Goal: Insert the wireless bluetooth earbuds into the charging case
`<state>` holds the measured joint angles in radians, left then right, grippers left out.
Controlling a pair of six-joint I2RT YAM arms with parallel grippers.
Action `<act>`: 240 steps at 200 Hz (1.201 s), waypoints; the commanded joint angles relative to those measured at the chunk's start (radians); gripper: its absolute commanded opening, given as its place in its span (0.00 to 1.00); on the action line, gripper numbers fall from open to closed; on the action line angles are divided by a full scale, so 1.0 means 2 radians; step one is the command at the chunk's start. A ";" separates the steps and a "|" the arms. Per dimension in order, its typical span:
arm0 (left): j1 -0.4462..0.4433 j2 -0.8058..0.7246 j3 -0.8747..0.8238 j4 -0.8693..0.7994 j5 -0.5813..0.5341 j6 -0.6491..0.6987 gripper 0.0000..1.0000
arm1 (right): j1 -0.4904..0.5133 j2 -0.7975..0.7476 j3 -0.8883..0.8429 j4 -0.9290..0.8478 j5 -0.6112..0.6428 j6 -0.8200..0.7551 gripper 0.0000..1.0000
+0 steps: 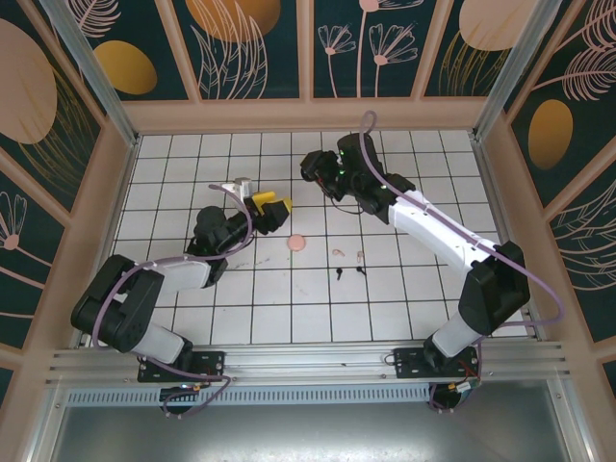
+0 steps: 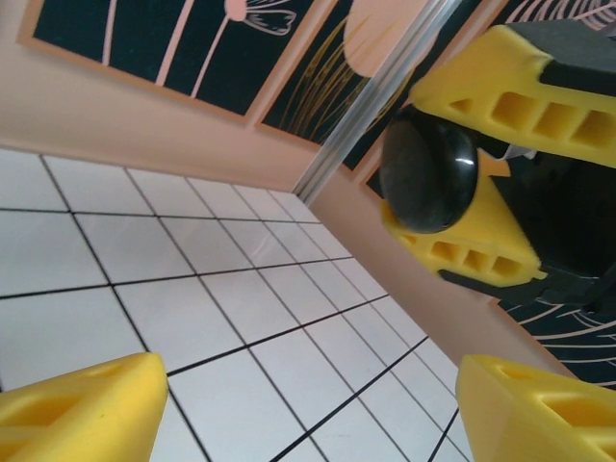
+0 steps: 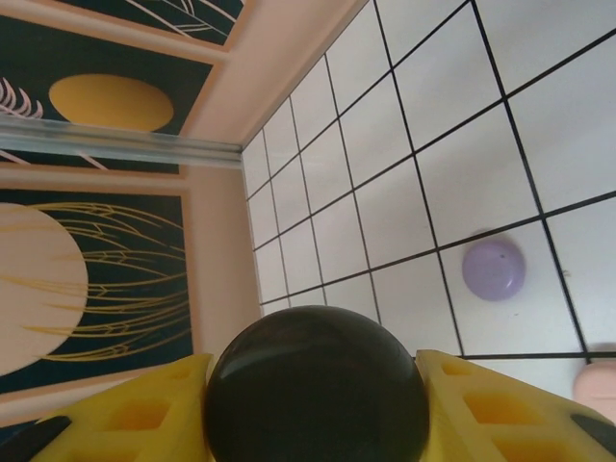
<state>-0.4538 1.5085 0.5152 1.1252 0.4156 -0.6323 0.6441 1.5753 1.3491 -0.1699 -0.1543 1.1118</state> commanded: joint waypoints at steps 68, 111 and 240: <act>-0.015 0.043 0.042 0.120 0.007 -0.035 0.72 | 0.030 0.002 -0.003 0.036 0.013 0.042 0.36; -0.019 0.062 0.063 0.134 0.008 -0.046 0.67 | 0.033 0.001 -0.011 0.043 0.010 0.043 0.36; -0.025 0.113 0.094 0.175 0.005 -0.076 0.50 | 0.039 0.001 -0.019 0.062 -0.007 0.048 0.35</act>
<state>-0.4976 1.6997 0.6781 1.4021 0.4156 -0.7654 0.7097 1.5753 1.3258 -0.0956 -0.1562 1.1896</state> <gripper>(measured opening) 0.522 0.467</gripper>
